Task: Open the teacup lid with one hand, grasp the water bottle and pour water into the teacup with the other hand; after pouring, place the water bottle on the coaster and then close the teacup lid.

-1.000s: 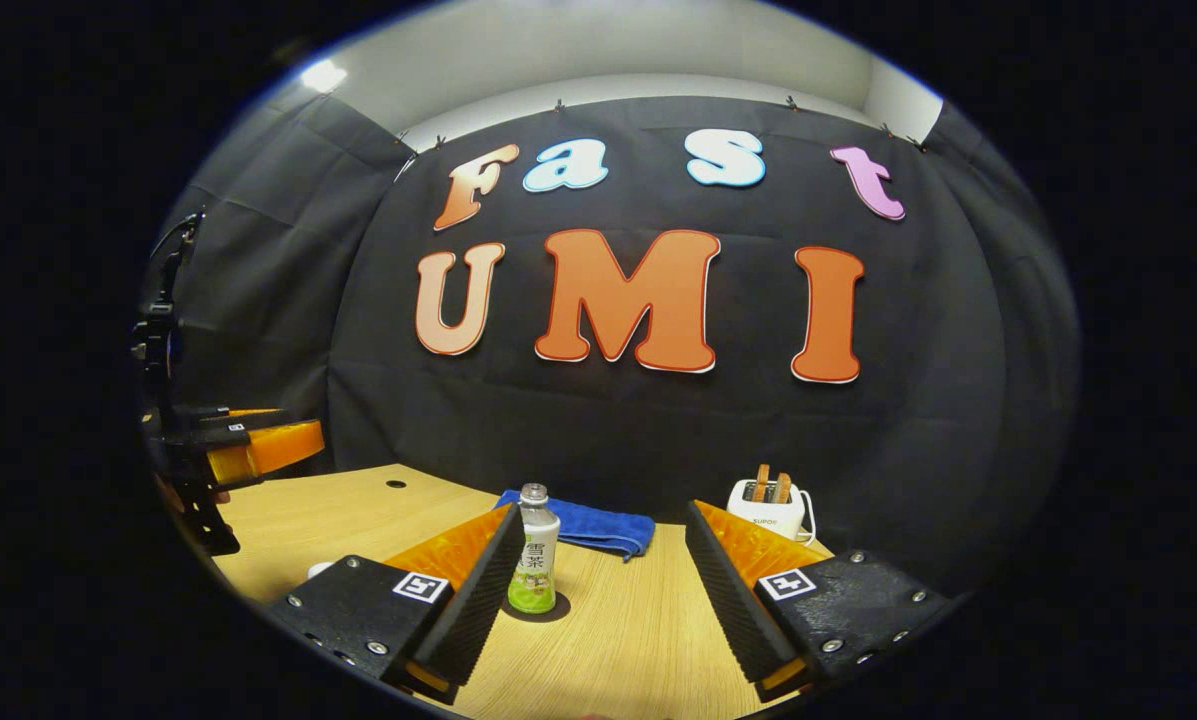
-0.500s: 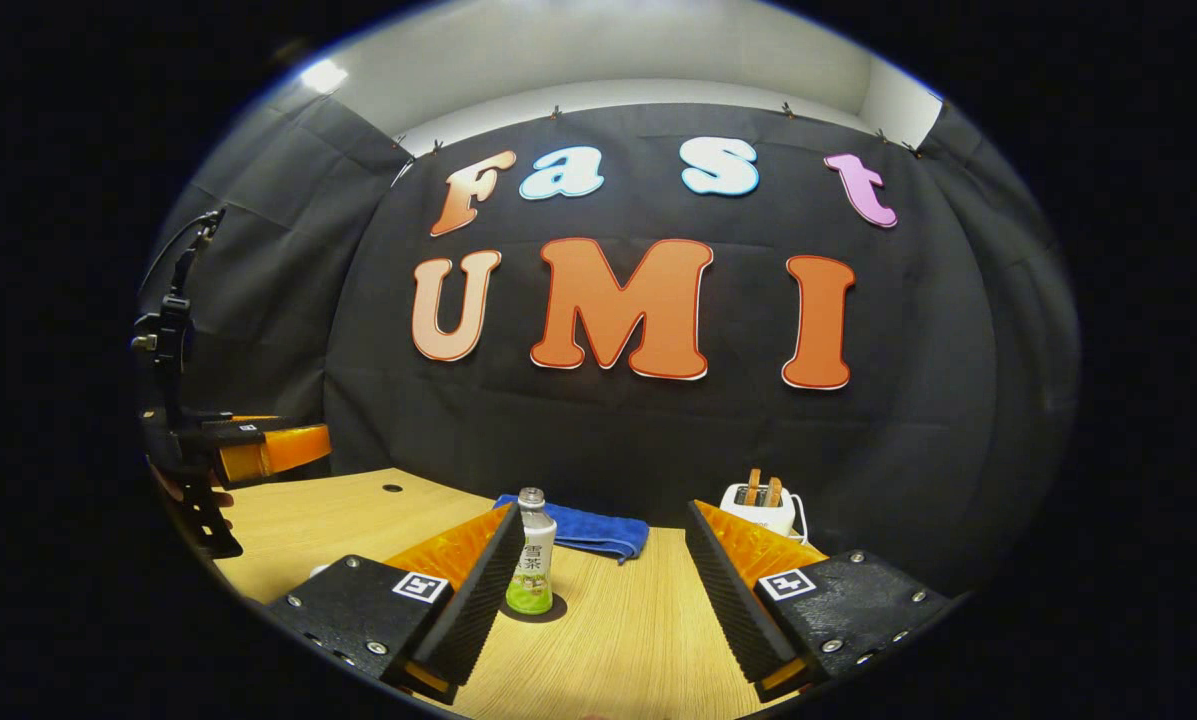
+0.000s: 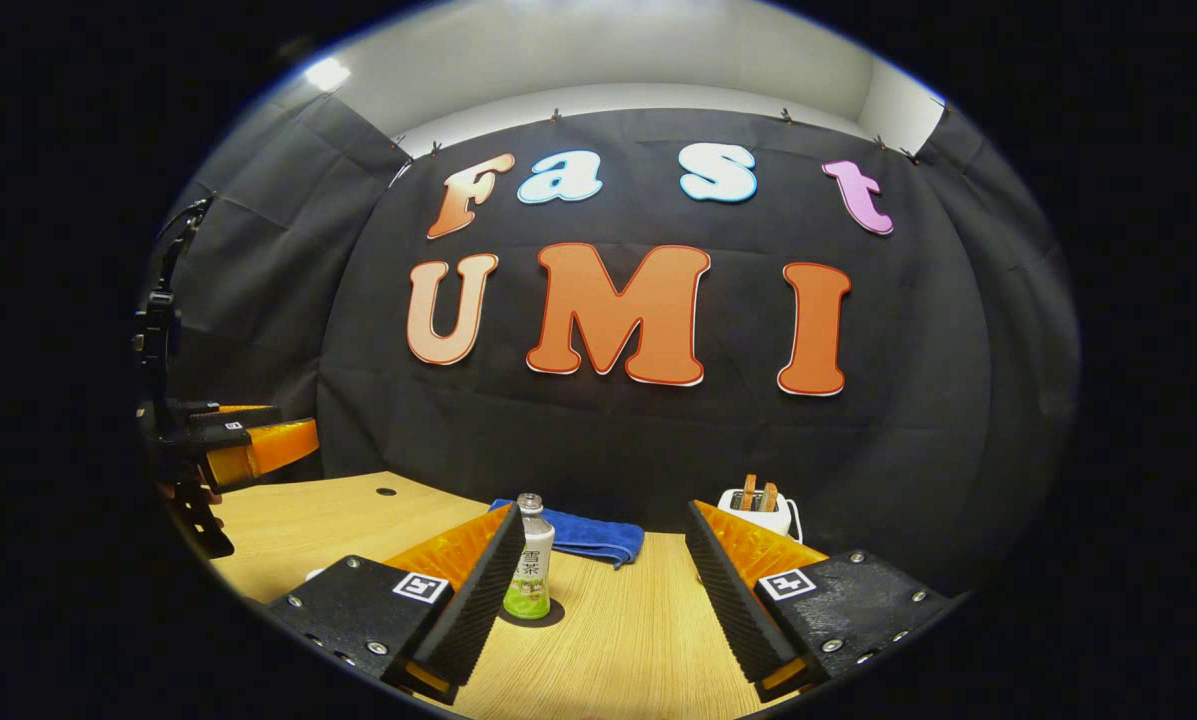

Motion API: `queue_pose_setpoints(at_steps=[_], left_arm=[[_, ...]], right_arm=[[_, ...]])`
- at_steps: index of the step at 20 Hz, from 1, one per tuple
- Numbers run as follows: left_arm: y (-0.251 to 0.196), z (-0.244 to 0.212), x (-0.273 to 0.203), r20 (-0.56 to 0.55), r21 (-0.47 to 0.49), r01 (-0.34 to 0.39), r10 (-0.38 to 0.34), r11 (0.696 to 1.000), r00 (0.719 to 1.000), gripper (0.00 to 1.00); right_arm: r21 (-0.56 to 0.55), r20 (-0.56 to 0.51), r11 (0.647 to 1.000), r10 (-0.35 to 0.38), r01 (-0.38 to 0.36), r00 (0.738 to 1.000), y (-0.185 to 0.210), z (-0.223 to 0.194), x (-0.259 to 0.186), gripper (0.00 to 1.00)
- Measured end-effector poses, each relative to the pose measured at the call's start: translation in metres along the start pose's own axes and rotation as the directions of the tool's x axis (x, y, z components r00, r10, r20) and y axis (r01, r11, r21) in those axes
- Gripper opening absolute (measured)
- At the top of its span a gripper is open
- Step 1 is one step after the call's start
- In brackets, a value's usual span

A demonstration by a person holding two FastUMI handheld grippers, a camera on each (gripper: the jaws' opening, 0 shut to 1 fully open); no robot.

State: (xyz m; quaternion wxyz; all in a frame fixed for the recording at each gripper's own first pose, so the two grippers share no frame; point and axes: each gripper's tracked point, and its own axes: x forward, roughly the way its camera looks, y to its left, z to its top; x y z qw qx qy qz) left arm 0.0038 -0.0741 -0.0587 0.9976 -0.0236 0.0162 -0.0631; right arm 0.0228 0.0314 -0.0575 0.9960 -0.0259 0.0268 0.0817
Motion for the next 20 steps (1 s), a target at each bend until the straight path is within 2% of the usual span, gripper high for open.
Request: queue_pose_setpoints(at_steps=[1, 20], left_arm=[[-0.001, 0.0, -0.001, -0.002, 0.001, 0.003, -0.003, 1.0, 1.0, 0.97], [0.001, 0.002, -0.002, 0.008, 0.015, -0.007, 0.007, 1.0, 1.0, 0.97]], right_arm=[[-0.006, 0.0, 1.0, -0.001, 0.001, 1.0, 0.001, 0.0, 0.0, 0.97], [-0.024, 0.025, 1.0, 0.003, -0.002, 1.0, 0.008, 0.01, -0.002, 0.97]])
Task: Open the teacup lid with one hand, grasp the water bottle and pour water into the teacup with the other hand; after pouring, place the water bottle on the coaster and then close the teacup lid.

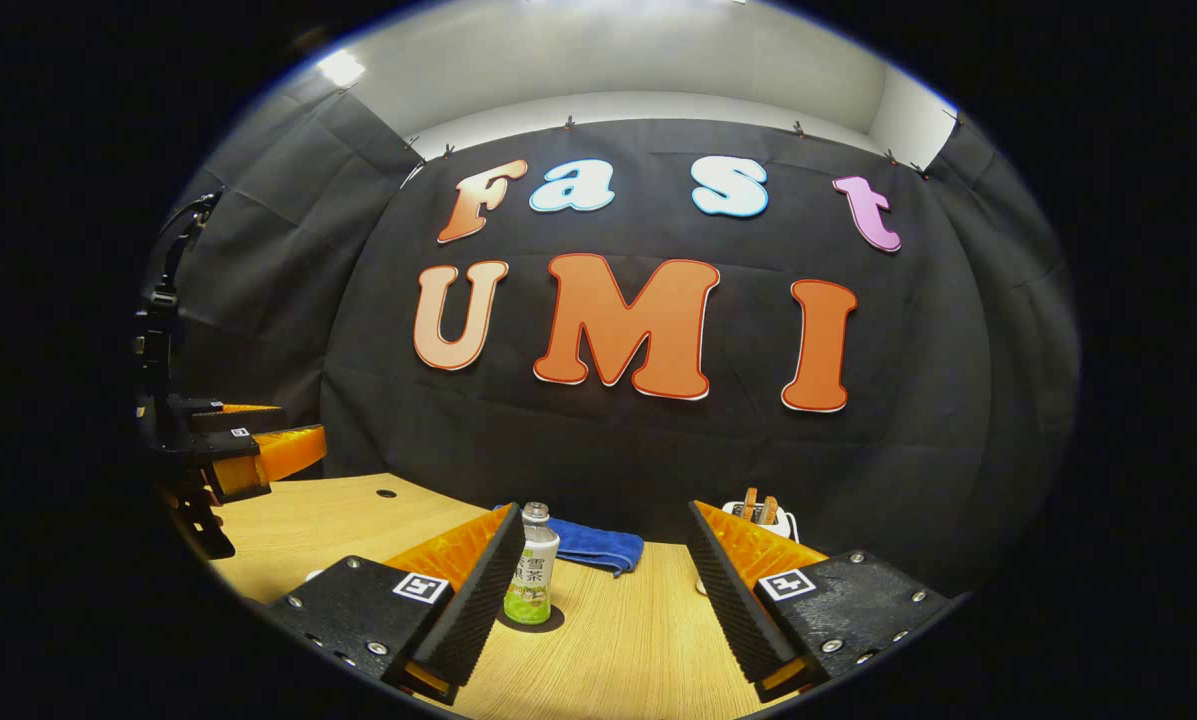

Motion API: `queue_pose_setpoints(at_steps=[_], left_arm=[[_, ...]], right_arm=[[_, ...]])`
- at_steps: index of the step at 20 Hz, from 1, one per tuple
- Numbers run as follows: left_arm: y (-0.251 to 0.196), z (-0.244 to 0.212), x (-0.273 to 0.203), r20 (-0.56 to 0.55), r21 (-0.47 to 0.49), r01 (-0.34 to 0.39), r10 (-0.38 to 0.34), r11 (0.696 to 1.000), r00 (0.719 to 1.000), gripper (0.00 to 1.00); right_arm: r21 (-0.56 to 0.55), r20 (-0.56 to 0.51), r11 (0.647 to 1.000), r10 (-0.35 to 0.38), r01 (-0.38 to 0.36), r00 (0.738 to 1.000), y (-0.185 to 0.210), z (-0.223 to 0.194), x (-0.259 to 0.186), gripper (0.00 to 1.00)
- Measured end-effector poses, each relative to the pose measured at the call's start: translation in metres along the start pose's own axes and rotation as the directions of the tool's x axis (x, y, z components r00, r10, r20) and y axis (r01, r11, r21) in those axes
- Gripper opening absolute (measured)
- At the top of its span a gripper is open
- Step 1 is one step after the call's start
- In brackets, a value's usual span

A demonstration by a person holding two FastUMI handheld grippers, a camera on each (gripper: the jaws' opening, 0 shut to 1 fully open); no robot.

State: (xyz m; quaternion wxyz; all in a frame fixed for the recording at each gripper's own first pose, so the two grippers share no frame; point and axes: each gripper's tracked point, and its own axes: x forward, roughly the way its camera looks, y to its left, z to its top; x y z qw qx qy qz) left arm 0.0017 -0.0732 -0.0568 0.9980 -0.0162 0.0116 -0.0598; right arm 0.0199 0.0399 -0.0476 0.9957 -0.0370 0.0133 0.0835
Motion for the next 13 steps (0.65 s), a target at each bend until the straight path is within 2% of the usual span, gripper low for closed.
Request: queue_pose_setpoints(at_steps=[13], left_arm=[[0.0033, 0.0029, -0.0031, -0.002, 0.017, -0.013, 0.013, 1.0, 1.0, 0.97]], right_arm=[[-0.005, 0.009, 1.0, 0.022, -0.022, 1.0, 0.0103, 0.0044, -0.0016, 0.97]])
